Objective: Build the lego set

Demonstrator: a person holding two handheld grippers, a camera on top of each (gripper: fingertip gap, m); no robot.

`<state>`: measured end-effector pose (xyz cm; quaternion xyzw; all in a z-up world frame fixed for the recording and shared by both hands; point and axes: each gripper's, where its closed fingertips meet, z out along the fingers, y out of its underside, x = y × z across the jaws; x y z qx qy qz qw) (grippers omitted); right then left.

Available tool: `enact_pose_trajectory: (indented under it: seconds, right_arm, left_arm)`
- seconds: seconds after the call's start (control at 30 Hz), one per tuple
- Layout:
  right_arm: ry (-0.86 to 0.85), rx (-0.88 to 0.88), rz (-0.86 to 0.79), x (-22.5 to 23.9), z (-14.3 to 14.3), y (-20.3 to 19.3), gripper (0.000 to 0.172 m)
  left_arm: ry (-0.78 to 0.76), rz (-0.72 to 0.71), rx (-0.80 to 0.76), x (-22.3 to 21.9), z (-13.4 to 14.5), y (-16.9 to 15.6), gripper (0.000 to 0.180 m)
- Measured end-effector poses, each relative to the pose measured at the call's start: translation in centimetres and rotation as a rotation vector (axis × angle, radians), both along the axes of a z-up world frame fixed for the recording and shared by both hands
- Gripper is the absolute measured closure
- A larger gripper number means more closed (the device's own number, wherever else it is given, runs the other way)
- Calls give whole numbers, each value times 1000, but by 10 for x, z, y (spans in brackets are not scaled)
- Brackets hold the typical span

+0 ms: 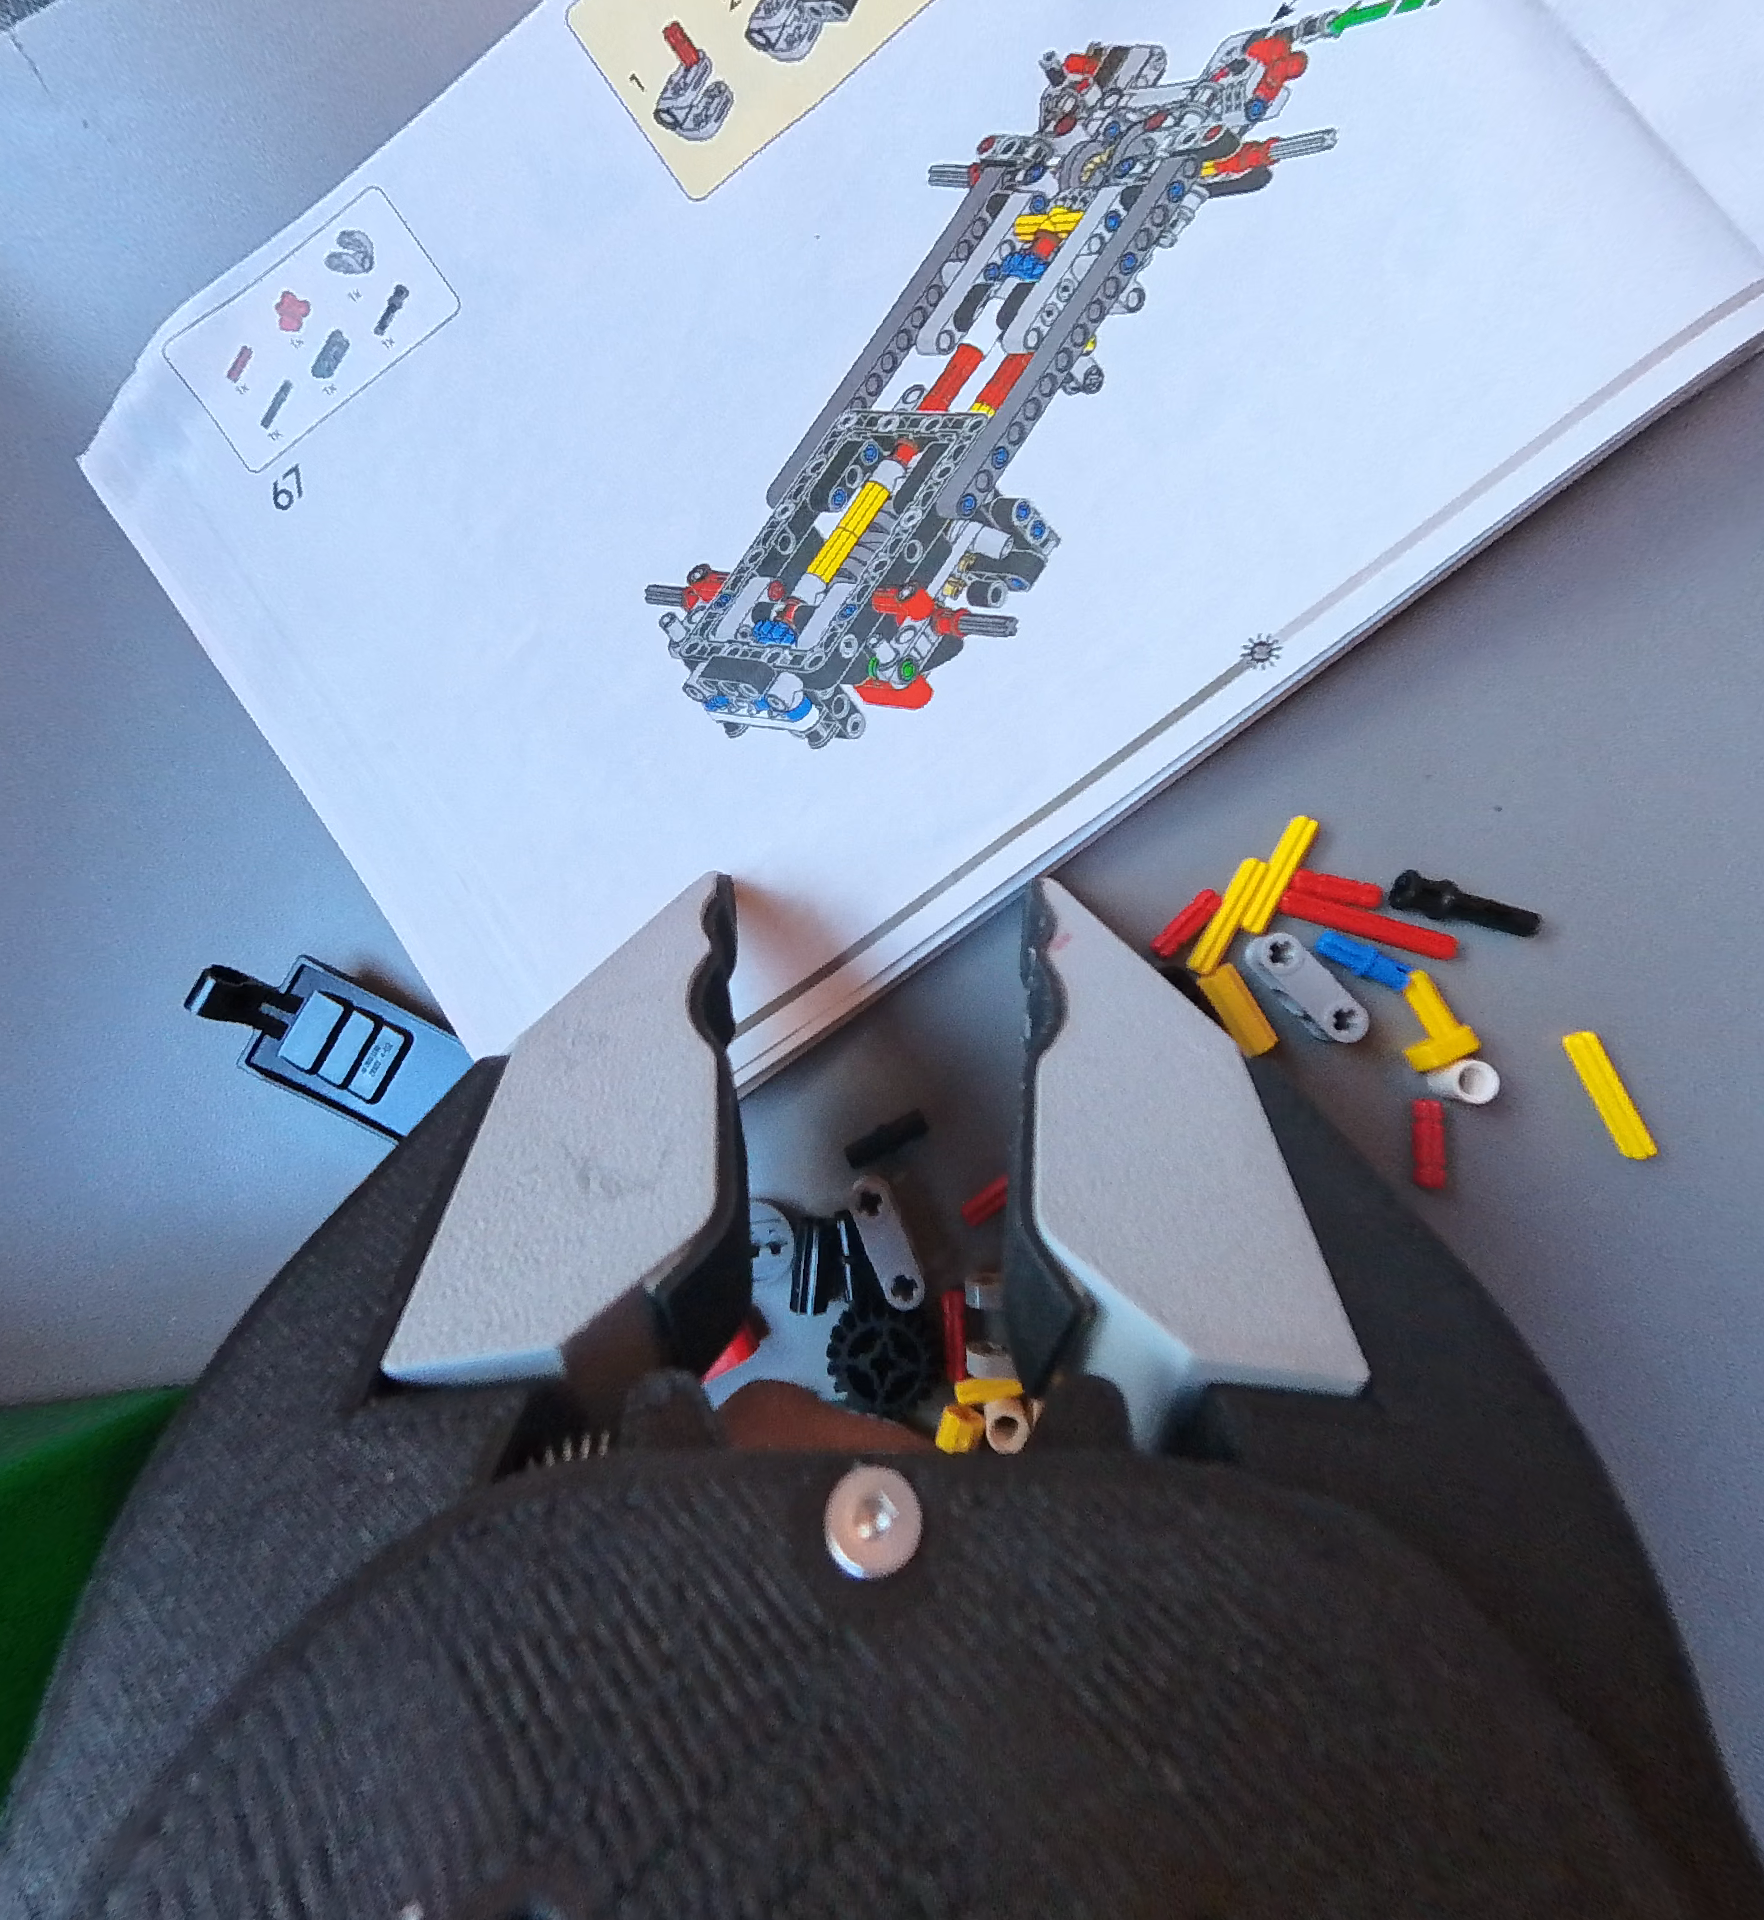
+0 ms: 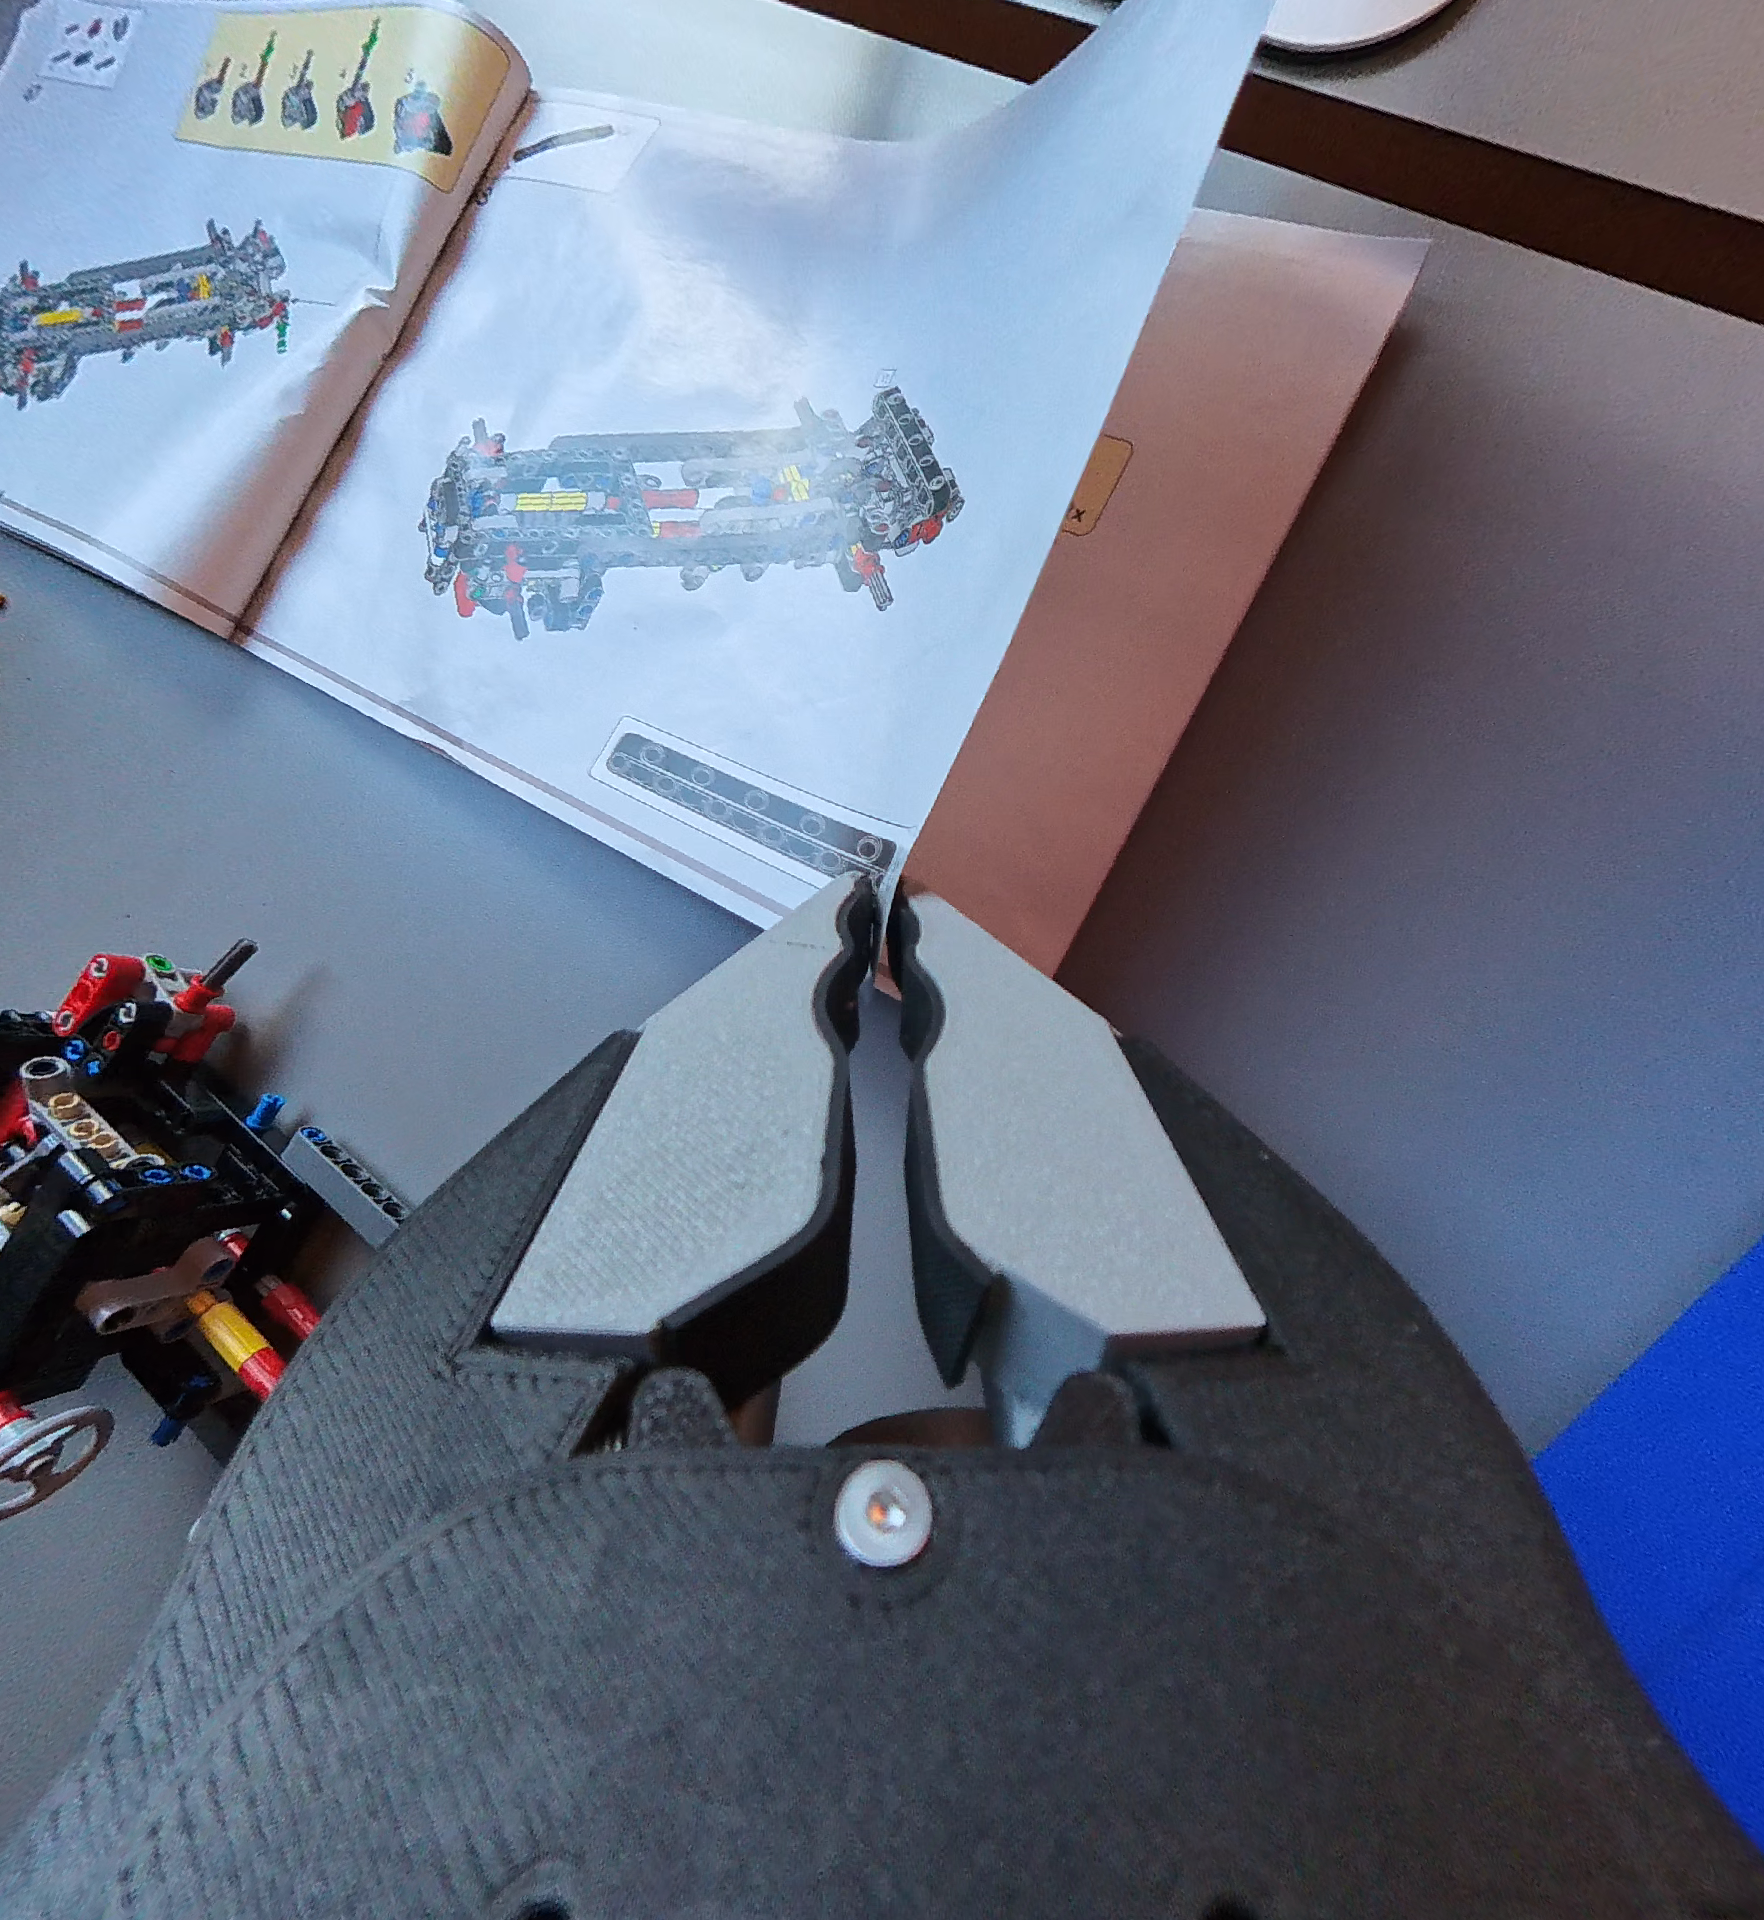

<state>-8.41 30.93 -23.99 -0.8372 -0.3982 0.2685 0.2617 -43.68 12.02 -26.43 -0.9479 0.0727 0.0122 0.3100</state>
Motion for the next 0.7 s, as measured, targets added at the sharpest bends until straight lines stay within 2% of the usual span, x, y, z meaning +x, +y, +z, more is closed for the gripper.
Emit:
enact_pose_trajectory:
  seconds: [0.7]
  right_arm:
    - [8, 0, -3, -2, 3, 0, 172]
  left_arm:
    - [40, -4, -8, -1, 3, 2, 125]
